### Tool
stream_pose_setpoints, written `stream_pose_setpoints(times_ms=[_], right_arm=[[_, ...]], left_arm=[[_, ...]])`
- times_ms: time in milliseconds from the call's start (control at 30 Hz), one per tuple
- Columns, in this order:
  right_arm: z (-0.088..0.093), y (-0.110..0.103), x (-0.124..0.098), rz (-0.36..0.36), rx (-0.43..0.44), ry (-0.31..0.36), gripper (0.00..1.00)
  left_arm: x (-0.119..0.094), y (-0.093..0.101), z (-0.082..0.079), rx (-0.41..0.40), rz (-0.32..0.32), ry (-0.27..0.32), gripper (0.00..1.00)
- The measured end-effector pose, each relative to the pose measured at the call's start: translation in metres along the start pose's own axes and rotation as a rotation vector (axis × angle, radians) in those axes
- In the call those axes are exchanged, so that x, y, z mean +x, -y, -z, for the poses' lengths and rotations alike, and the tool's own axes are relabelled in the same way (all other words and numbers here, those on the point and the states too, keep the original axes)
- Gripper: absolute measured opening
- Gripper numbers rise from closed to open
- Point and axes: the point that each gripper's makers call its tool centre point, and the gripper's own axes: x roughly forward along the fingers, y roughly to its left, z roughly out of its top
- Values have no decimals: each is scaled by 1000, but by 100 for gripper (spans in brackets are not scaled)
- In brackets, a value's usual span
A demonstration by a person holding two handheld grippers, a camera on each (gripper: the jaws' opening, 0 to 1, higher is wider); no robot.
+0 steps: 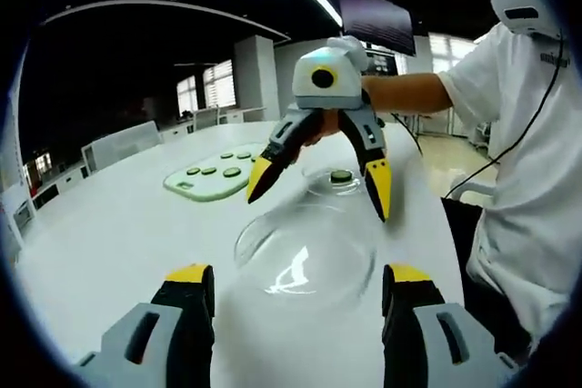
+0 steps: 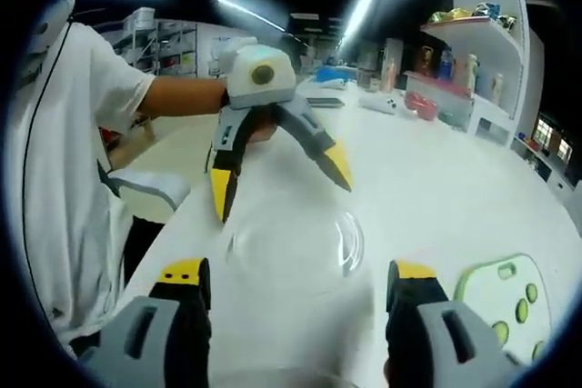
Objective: Open the petri dish lid, add cucumber slices into the petri dish, and close the lid
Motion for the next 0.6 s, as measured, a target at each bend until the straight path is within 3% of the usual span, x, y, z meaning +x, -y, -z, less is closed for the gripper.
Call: stream_pose_setpoints(times_ms=[600], right_arm=[[1,1,15,-38,-4,-23,76]], left_arm=[[16,2,-2,7,55,-5,75]])
